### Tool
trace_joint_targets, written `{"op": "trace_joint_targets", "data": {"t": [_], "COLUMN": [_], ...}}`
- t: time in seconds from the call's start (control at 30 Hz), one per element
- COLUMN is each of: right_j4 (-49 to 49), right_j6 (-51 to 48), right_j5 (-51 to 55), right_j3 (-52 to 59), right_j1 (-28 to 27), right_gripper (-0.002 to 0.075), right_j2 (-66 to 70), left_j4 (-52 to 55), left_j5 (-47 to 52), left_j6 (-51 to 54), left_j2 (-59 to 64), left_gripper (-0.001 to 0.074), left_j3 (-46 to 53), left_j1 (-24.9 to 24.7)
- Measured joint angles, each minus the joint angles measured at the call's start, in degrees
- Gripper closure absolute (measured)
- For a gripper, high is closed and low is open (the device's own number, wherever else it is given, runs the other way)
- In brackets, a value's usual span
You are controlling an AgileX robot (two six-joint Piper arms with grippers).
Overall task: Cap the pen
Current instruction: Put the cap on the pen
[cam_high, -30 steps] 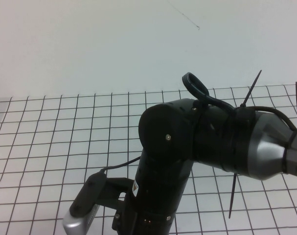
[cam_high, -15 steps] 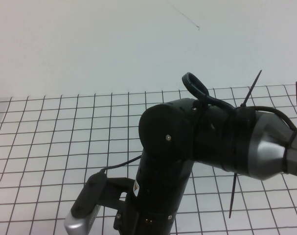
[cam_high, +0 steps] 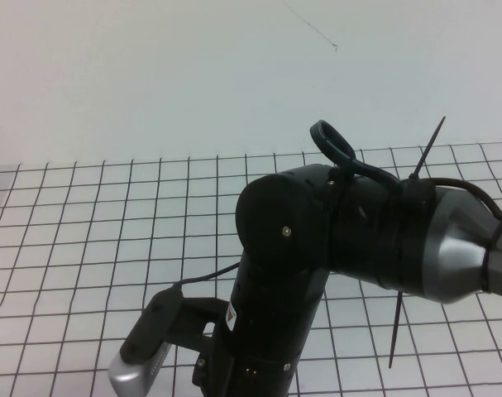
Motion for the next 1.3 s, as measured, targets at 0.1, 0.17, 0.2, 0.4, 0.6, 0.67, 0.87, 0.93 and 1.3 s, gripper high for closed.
{"op": "trace_joint_targets", "data": {"t": [0.1,0.17,0.2,0.4,0.6,0.67,0.87,0.93,1.3], "right_j4": [-0.1,0.0,0.1,3.9,3.9,3.1,2.4,2.4,2.5], "right_j6": [1.0,1.2,1.2,-0.5,-0.5,-0.5,-0.5,-0.5,-2.3], "right_j5": [0.0,0.0,0.0,0.0,0.0,0.0,0.0,0.0,-2.2], "right_j3": [0.0,0.0,0.0,0.0,0.0,0.0,0.0,0.0,0.0], "right_j1": [0.0,0.0,0.1,0.1,0.1,0.1,0.1,0.1,0.1], "right_gripper": [0.0729,0.0729,0.0729,0.0729,0.0729,0.0729,0.0729,0.0729,0.0729], "right_j2": [0.0,-0.1,-0.1,-0.1,0.2,0.2,0.2,0.2,0.2], "left_j4": [1.9,2.6,2.6,2.6,2.7,2.7,2.7,2.7,2.6], "left_j5": [-0.5,-0.6,-0.6,-0.7,-0.7,-0.7,-0.8,-0.8,-1.2], "left_j6": [-2.6,-3.2,-3.3,-3.3,-3.3,-3.3,-3.4,-3.6,-3.3], "left_j2": [0.0,0.0,0.0,0.0,0.0,0.0,0.0,0.0,0.0], "left_gripper": [0.0654,0.0654,0.0654,0.0654,0.0654,0.0654,0.0654,0.0654,0.0654], "left_j3": [0.0,0.0,0.0,0.0,0.0,0.0,0.0,0.0,0.0], "left_j1": [0.0,0.0,0.0,0.0,0.0,0.0,0.0,0.0,0.0]}}
